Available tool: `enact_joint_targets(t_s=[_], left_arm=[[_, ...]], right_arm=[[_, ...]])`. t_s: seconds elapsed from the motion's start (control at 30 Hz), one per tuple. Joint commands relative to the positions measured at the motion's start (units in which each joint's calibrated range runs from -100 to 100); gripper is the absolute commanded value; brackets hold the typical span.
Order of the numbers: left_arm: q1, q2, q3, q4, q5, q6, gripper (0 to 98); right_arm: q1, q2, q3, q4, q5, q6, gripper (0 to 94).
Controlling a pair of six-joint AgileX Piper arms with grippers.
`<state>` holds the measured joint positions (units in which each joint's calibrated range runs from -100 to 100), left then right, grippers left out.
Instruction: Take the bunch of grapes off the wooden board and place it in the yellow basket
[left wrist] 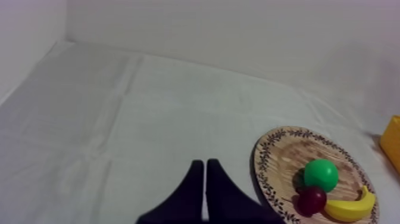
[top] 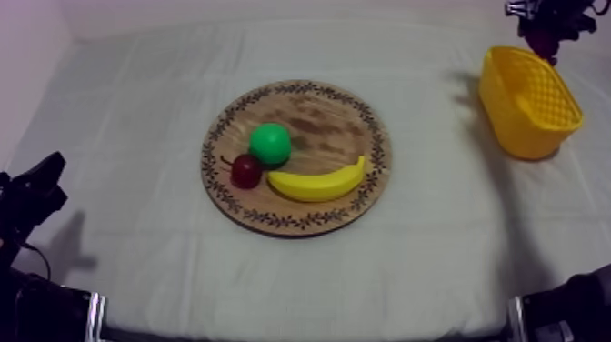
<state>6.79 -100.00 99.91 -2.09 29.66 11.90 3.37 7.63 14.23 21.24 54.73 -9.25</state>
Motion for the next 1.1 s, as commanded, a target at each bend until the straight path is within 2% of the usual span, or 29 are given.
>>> enact_joint_targets(t_s=[0.0,0.13,0.3,0.6,0.73,1.07], left_arm=[[0.0,0.0,0.0,0.01,0.0,0.0,0.1],[0.0,0.0,0.0,0.01,0.0,0.0,0.1],[0.0,0.0,0.0,0.01,0.0,0.0,0.1],[0.0,0.0,0.0,0.01,0.0,0.0,0.1],[0.0,0.0,0.0,0.01,0.0,0.0,0.1],[0.0,0.0,0.0,0.01,0.0,0.0,0.1]], right_arm=[[1.4,0.0,1.4,-0.9,-2.5,0.8,27.0],[3.0,0.4,5.6,-2.1,-7.7,3.1,27.1],[3.6,2.0,11.0,-1.0,-13.2,2.7,29.5],[4.3,6.1,11.8,-1.0,-16.7,3.2,56.7],[4.6,6.9,10.3,-2.0,-17.0,4.1,63.6],[5.4,0.8,12.9,-2.9,-19.7,5.2,64.0]])
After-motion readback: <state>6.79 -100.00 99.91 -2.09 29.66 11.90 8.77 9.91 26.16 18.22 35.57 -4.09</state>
